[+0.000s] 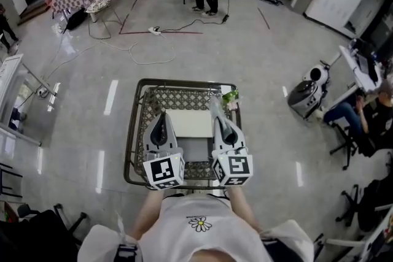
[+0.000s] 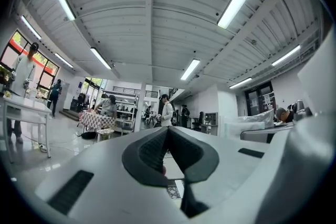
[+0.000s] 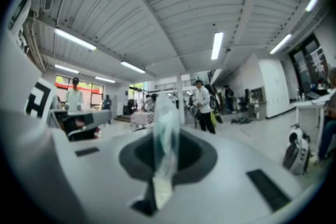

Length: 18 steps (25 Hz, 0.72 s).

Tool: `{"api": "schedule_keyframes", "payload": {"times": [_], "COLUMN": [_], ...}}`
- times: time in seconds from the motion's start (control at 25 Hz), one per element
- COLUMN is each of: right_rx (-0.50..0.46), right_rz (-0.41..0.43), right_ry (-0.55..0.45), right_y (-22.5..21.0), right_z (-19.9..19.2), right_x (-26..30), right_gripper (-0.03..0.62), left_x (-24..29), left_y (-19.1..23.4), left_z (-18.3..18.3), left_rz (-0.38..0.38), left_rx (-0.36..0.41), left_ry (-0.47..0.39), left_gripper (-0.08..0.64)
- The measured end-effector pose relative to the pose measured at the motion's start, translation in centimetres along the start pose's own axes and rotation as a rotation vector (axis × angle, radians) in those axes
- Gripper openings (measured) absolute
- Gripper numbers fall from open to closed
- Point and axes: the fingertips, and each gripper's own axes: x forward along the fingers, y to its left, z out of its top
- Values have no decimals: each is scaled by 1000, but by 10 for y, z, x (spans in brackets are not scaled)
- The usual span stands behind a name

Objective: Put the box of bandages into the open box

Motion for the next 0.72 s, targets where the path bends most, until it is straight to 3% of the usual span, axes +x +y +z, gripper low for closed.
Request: {"api": "schedule_keyframes", "payload": {"times": [0.4, 0.6, 0.72], "right_rx": [-51, 27, 88], "right_rz": [92, 173, 229], "right_ry": [34, 83, 171], "right_y": [16, 18, 17], "right_z": [-4, -10, -23], "right_x": [18, 32, 43], "right_gripper": [43, 43, 43], "left_x": [1, -3, -4], "left_y": [11, 14, 16], "left_z": [4, 9, 7], "left_rz": [49, 64, 64], "left_rx": [16, 28, 27], "left_ry": [-11, -24, -14], "left_gripper": [25, 25, 25]}}
